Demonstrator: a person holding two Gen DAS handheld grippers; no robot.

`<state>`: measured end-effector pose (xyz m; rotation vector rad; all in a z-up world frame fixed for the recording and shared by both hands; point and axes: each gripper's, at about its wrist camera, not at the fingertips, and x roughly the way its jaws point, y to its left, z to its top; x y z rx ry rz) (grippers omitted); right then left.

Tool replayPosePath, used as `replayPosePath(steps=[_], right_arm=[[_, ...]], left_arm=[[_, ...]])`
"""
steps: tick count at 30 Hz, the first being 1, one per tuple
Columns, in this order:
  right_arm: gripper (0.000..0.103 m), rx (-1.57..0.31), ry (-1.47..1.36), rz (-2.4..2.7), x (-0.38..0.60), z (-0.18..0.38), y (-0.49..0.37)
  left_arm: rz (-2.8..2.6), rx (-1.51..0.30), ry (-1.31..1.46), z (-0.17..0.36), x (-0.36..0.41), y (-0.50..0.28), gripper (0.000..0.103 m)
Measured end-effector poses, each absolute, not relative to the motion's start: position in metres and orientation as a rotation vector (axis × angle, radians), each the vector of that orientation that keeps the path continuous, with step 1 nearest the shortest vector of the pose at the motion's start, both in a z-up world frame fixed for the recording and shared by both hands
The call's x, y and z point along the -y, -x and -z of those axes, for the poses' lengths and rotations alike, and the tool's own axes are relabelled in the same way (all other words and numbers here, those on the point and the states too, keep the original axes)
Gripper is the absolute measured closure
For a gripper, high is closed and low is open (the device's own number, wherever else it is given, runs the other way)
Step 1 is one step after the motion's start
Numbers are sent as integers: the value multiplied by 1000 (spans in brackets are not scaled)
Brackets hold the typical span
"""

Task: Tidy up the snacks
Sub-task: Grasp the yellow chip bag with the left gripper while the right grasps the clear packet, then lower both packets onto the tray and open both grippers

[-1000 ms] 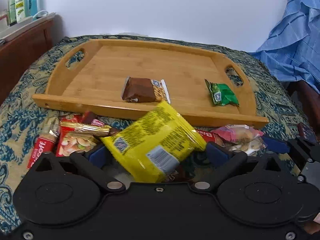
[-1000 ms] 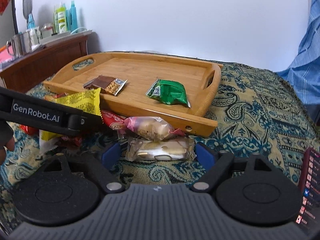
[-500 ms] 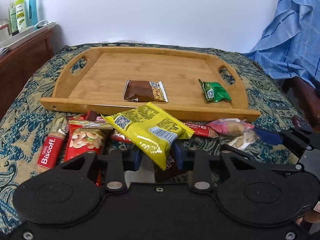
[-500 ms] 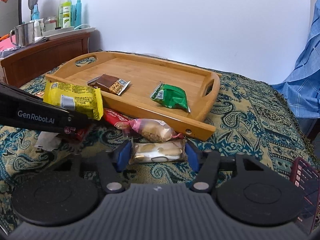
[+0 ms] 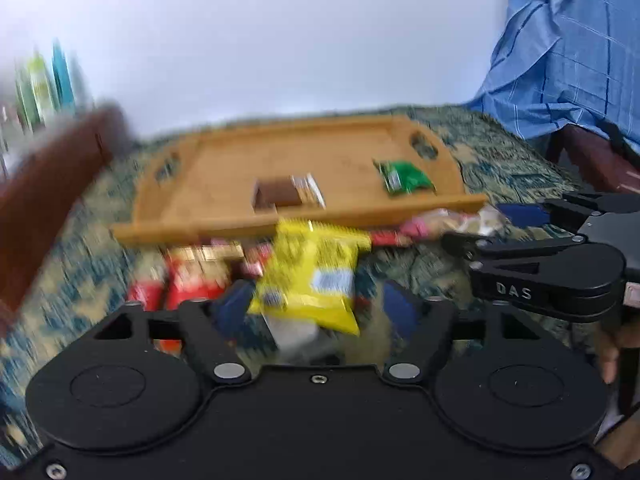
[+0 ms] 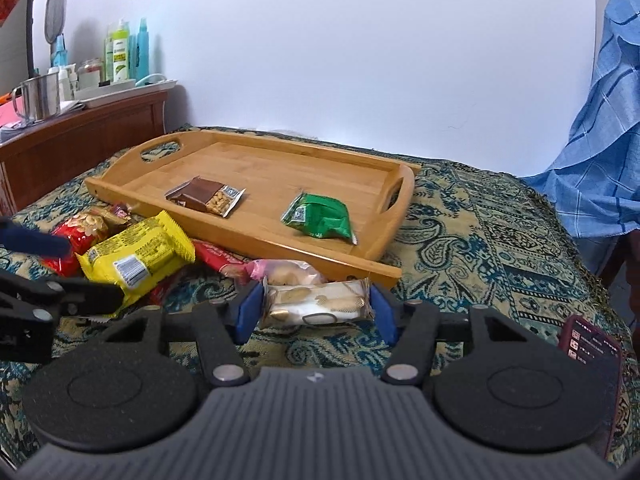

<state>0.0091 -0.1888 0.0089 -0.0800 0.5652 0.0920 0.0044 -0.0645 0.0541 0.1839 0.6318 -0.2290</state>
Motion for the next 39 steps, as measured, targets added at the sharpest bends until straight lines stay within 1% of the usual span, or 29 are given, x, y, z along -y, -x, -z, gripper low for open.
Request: replayPosePath(steps=[1, 5, 8, 12, 14, 15, 17, 19, 20, 26, 30, 35, 39], right_arm=[[42, -562, 77, -92, 190, -9, -9], [42, -555, 54, -85, 194, -10, -11], [42, -545, 33, -78, 197, -12, -12], [42, -508, 13, -75, 200, -15, -10], [42, -487, 11, -72, 201, -17, -9], [42, -482, 8, -69, 202, -18, -9], [42, -477, -3, -70, 203, -20, -10], [42, -472, -16, -72, 203, -22, -12], [42, -469, -22, -74, 203, -23, -14], [42, -451, -77, -66, 205, -33, -26], [42, -444, -126, -54, 208, -40, -43], [42, -484, -244, -48, 221, -47, -79], [42, -538, -389, -75, 239, -50, -113]], left_arm=[[229, -603, -200, -55, 66, -4, 13], [238, -542, -252, -50, 75, -15, 12], [224, -567, -255, -43, 77, -31, 12], [226, -664, -177, -32, 69, -47, 13], [228, -718, -129, -25, 64, -51, 24], [224, -746, -113, -22, 62, -54, 40], [221, -754, -91, -21, 58, -53, 45], [227, -743, -83, -24, 57, -51, 53], [228, -736, -84, -27, 57, -49, 55], [215, -656, -57, -53, 51, -50, 55], [194, -608, -56, -71, 45, -66, 55], [144, -619, -40, -80, 32, -102, 55], [111, -653, -33, -77, 22, -136, 55]])
